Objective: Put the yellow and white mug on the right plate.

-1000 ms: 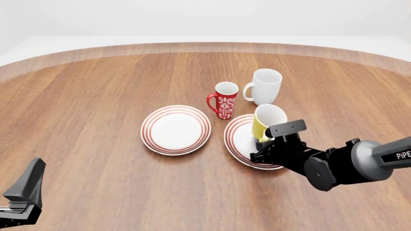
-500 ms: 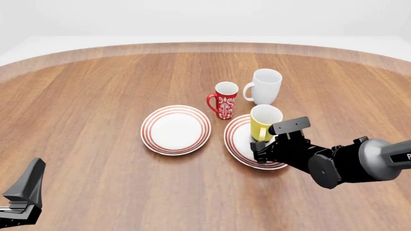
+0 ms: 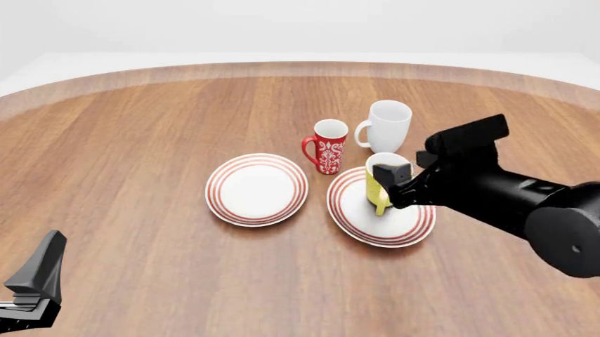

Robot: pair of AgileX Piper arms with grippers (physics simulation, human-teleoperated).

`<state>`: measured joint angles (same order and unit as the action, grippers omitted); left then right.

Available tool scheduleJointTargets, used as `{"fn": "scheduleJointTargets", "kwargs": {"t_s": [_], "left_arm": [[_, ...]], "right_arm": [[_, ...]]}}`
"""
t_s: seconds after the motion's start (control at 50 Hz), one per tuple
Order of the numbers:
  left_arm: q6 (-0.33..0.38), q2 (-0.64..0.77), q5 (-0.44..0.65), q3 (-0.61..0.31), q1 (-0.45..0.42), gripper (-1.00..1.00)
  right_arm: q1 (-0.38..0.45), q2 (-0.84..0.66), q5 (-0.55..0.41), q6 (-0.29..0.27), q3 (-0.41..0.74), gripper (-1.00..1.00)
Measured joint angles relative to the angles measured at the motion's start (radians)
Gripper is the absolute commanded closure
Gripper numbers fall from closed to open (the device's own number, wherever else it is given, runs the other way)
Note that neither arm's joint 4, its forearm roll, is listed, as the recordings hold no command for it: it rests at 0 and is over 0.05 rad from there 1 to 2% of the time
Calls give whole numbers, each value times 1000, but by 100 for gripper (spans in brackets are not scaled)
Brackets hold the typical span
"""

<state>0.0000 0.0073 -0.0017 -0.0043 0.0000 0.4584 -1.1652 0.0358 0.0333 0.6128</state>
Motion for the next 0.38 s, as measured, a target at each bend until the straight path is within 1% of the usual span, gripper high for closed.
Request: {"fn": "scheduleJointTargets", "kwargs": {"t_s": [0.12,0.24,0.3,0.34,0.38], "left_arm": [[0,0,0,0,0,-100],[0,0,0,0,0,-100],[0,0,0,0,0,-100],[0,0,0,0,0,-100],[0,0,0,0,0,-100]], "right_arm": [[43,137,-102,1,58,-100],[72,229,-160,7,109,-100],[75,269,-160,3,122,-100],[70,298,-142,-4,117,-100],[60,327,-104,-10,99,-100]]}}
